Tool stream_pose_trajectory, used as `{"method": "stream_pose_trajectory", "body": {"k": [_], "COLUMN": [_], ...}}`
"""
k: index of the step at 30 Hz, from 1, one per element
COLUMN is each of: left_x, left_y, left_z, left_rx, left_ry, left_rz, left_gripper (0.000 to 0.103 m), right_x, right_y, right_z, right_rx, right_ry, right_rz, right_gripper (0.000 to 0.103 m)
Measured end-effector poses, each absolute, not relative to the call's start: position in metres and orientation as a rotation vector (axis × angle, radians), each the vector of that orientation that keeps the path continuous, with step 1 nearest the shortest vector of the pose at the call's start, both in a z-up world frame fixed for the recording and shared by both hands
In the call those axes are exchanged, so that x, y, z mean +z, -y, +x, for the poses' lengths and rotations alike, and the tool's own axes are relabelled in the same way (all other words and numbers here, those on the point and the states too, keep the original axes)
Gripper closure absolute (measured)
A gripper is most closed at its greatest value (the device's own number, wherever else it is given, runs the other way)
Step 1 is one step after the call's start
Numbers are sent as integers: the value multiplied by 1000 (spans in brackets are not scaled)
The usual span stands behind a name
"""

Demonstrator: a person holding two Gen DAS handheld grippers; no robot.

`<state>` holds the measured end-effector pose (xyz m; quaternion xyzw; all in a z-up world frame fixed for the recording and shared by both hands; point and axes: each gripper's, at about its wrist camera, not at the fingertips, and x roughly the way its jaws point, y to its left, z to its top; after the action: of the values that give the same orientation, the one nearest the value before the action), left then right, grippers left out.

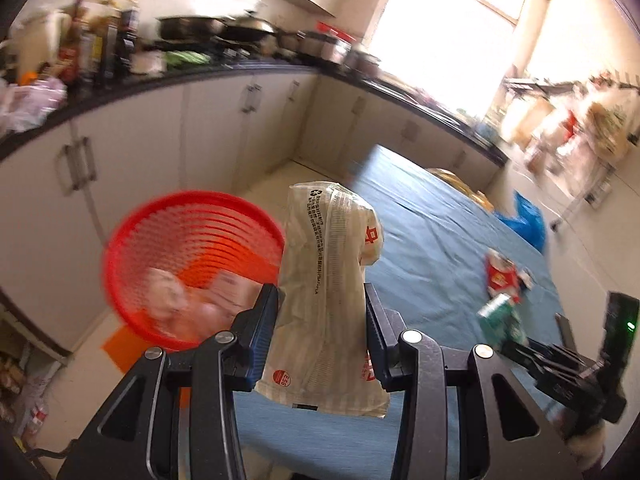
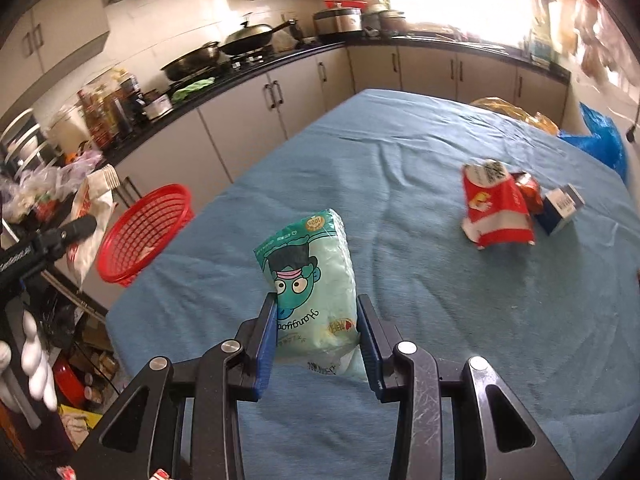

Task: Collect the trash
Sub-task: 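Carry the bag and tissue pack over the red basket and open both tools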

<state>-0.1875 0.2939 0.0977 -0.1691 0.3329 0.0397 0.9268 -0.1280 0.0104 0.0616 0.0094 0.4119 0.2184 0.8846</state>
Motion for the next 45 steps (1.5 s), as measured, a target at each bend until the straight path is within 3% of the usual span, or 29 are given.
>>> {"method": "stream_pose_trajectory", "body": {"k": [14,22,24,26,27,32,39,45], "left_x": [70,67,67,65,64,68,65,69], "left_y": [-381,-408,-417,-425,-427,-425,-417,-400], "left_z": [-207,-173,-162,-153,-150,-150,-163,-171], "left_rx": [220,205,201,200,198,208,242,283], "left_ry": [-699,-714,-709,-709,-711,-684,-693,-687], "left_rz": [-431,-421,-434,-461,-472,-447,-438,-385], "left_gripper": [63,63,63,60,59,38,35,23], "right_x": [68,71,69,67,65,59,56,55], "right_y": [-126,-218,-234,-248,-253,-259,-227,-193], "right_z": [-113,-85,-77,-69,-66,-59,-67,-77], "right_rx": [600,701,714,735,744,745,678,627], "right_ry": [-896,-875,-871,-862,-861,-883,-885,-898], "right_rz": [-40,-77,-72,-63,-55,-33,-39,4], "right_gripper": [62,61,56,53,47,42,39,36]}}
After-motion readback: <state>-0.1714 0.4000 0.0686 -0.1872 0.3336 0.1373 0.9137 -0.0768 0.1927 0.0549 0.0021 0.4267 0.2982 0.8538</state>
